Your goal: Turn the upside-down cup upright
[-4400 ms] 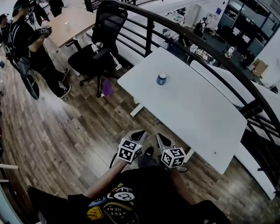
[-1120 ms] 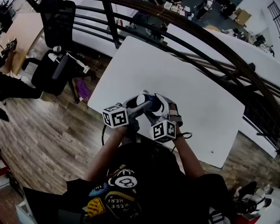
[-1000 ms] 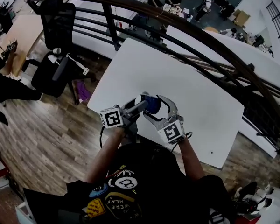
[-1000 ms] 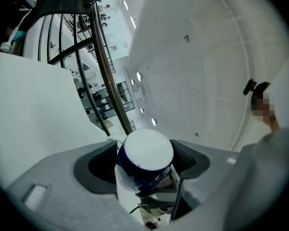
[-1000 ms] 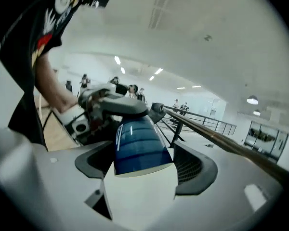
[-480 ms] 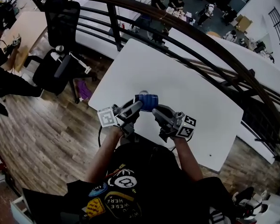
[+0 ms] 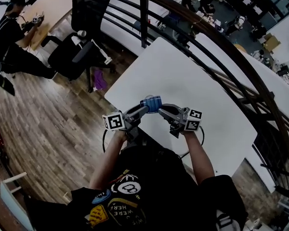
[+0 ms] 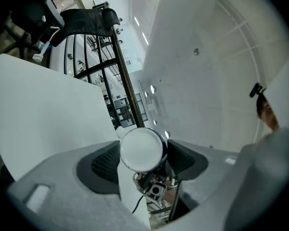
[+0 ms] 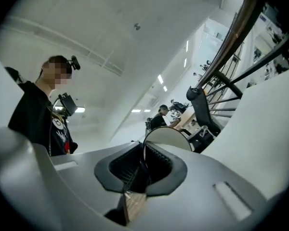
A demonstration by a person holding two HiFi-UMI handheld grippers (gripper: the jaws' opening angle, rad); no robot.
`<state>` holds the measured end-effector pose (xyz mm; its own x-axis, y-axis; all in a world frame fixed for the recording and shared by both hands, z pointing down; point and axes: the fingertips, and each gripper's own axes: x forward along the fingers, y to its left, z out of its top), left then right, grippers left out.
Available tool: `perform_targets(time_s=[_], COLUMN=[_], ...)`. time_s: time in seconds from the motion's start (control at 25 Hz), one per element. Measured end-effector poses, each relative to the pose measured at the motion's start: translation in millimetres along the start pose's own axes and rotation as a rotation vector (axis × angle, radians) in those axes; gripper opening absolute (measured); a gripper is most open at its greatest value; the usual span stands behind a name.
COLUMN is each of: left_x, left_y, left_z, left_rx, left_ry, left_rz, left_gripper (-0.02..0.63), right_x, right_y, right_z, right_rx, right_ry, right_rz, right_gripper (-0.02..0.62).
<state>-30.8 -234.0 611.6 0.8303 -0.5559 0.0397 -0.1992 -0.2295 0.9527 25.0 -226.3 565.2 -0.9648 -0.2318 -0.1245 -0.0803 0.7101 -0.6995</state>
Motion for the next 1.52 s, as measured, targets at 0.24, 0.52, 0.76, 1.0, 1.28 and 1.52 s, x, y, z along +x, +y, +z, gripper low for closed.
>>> perform_targets(time_s=[0.24,0.52,0.76,1.0,1.28,1.52], left_x=[-56,-53,-51,-52,-39,-22], left_y=[21,15,20,29,12,-5], left_z=[31,14,-2,7,13,10], left_rx=[0.056,0.196,0.186,0.143,0.174,0.504], left_ry=[-0.146,-0.048,0.02,0.029,0.058,0.138], left_rz=[0.114,0.179,0.207,0.221,0.151,0.211], left_gripper=[0.003,0.003,0.003,0.003,0.003,0.003], right_x=[0,-37,-30,-19,-31,-79], right_y=[-62,-197,-218,-219,-162,-69], right_z=[7,-50,-72,-49,-14,-34], right_rx=[-0.078,-0.518,-0.778,-0.856,-0.702,-0.26], right_ry=[0.039,0.852,1.328,1.265,0.743,0.099], right_rz=[-0.205,-0.724,-0.65,-0.705,-0.91,-1.012], right_gripper=[0.028,0.031,0.031,0.074,0.046,0.003])
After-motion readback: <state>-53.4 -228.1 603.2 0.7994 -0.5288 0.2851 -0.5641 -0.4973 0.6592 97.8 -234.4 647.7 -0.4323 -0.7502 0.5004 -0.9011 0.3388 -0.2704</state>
